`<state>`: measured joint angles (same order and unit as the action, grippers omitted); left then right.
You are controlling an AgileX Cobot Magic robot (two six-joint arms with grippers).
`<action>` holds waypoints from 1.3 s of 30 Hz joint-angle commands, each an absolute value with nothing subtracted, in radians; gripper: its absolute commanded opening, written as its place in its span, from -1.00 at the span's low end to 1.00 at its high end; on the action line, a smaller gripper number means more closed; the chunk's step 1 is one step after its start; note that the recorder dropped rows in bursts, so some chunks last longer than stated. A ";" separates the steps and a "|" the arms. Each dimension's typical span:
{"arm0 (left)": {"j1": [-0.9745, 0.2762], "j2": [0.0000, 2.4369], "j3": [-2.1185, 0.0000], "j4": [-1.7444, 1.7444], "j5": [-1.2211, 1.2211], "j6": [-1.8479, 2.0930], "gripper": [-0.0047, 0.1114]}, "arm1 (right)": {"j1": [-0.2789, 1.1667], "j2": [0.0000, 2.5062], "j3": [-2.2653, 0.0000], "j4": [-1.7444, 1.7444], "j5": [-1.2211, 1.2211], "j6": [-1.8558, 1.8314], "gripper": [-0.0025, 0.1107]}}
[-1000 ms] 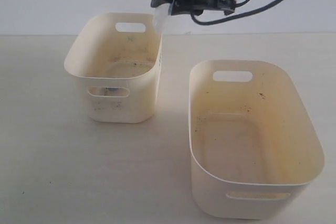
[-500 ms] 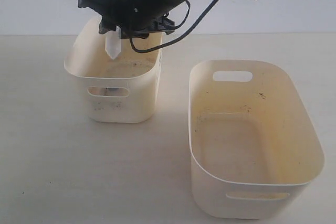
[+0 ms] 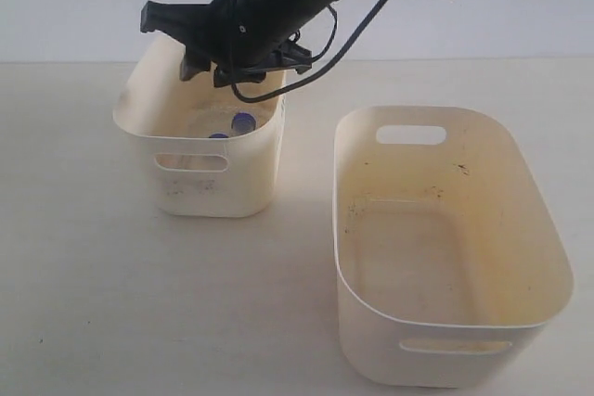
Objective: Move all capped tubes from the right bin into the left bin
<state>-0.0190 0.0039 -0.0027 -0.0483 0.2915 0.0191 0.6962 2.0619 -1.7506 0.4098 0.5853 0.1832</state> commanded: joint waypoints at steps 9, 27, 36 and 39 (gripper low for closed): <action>-0.021 0.000 0.000 -0.057 0.295 0.017 -0.85 | 0.707 1.814 -1.638 0.262 0.939 0.123 -0.96; -0.021 0.000 0.000 -0.057 0.295 0.017 -0.85 | 0.838 1.268 -1.028 0.217 0.754 0.139 -0.96; -0.021 0.000 0.000 -0.057 0.295 0.017 -0.85 | 0.815 1.239 -0.759 0.076 0.285 0.119 -0.96; -0.021 0.000 0.000 -0.057 0.295 0.017 -0.85 | 0.761 1.206 -0.624 0.102 0.053 0.151 -0.96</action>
<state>-0.0190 0.0039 -0.0027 -0.0483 0.2933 0.0191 0.8071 1.2418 -0.7307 0.0944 0.2689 0.1337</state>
